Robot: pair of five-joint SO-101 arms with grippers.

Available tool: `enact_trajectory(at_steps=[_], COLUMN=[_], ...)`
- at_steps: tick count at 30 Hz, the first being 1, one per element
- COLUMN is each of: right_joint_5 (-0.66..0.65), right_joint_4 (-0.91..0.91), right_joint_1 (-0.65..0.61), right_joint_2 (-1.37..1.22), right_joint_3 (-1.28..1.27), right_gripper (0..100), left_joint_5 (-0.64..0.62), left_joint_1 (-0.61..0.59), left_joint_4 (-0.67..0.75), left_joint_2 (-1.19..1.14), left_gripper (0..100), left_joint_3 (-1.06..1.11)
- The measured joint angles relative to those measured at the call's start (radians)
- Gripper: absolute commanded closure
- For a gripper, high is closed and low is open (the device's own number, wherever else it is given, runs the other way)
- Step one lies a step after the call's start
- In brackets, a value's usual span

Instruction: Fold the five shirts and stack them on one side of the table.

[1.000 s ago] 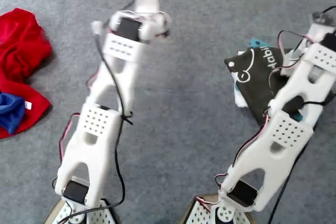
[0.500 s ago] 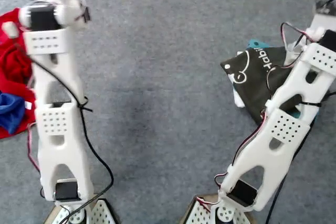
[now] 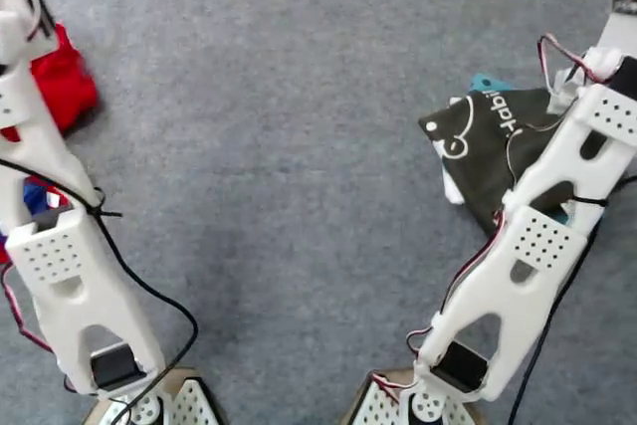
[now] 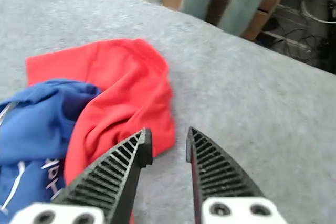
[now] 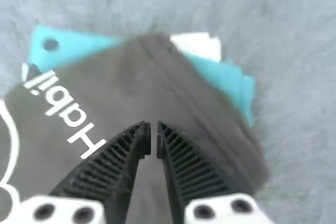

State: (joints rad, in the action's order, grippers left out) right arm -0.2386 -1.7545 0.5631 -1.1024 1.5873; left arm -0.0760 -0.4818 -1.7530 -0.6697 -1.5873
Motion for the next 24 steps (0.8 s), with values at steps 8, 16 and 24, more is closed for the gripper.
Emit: enact_trajectory(at_steps=[8, 16, 24], right_joint_5=[0.0, 0.0, -0.002], right_joint_4=[0.038, 0.002, 0.002], right_joint_1=[0.003, 0.002, -0.074], right_joint_2=[-0.146, 0.077, 0.304], right_joint_3=[0.035, 0.043, 0.043], right_gripper=[96.8, 96.6, 96.6], left_joint_5=[0.0, 0.0, 0.0], left_joint_1=[-0.215, -0.423, -0.454], left_joint_4=[0.0, 0.0, 0.06], left_joint_2=[0.0, 0.005, -0.087], left_gripper=[86, 77, 77], left_joint_3=[0.112, 0.129, 0.351])
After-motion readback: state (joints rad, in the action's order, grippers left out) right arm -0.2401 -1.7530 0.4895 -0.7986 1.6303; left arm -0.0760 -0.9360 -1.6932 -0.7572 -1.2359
